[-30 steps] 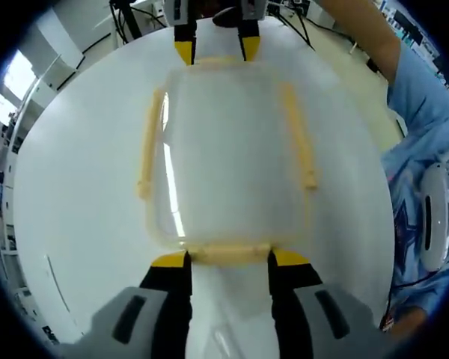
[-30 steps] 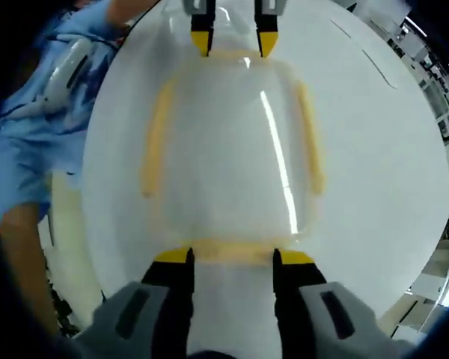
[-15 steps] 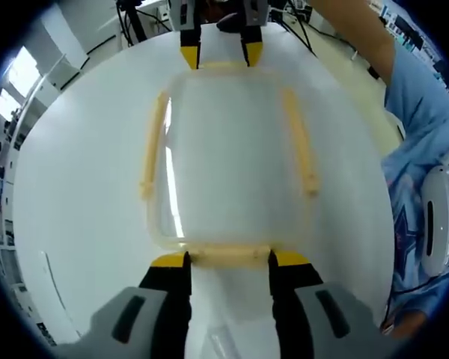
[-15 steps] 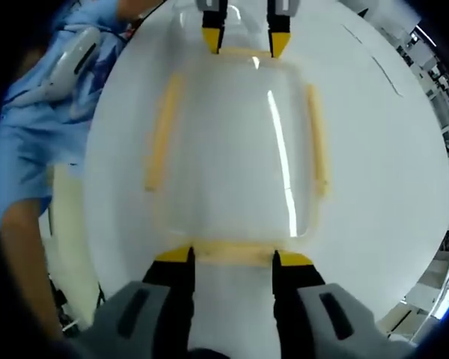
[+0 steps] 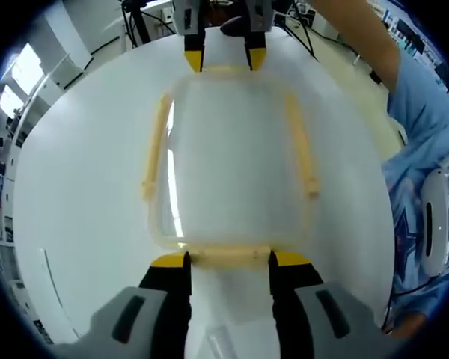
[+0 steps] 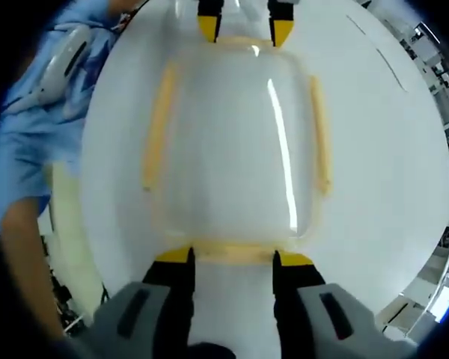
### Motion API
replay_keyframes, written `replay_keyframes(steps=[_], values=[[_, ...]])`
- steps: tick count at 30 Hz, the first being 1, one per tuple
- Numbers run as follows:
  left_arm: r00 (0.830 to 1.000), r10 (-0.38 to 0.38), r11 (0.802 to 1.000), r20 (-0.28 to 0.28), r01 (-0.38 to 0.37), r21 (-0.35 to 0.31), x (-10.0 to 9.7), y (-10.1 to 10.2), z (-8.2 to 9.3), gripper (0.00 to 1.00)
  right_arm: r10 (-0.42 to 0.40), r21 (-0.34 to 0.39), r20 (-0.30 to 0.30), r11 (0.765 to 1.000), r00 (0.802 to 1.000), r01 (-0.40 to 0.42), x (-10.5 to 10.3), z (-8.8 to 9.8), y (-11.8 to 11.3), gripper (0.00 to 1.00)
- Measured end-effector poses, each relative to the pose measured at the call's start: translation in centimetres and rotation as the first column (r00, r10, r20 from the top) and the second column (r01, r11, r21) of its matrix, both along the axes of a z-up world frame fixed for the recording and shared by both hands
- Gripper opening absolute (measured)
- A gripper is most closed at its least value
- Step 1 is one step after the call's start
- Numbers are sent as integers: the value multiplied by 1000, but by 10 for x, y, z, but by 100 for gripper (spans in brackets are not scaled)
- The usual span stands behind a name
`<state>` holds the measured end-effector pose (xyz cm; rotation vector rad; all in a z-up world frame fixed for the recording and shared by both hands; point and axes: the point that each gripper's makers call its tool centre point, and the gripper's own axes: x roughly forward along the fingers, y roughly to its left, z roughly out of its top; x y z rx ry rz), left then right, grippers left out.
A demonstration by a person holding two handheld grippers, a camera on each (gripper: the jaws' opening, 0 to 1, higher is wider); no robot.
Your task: Snap each plastic latch of the storage box into its locked position after aligning the lid with the box until every specified latch is closed and the lid sits flush.
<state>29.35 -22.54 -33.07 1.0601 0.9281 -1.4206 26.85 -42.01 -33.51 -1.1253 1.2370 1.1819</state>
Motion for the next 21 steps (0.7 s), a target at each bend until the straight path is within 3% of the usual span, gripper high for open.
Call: replay_keyframes(steps=[5,21], values=[[1000,3,1000,1,-3,4,0,0,-1,40,-5,-20,-3,1000,1000,5,1,0,-1,40],[1000,11,1000,0,-11,-5,-1,2,-2,40,-29,34,8,999,1000,29,1,0,0,40]])
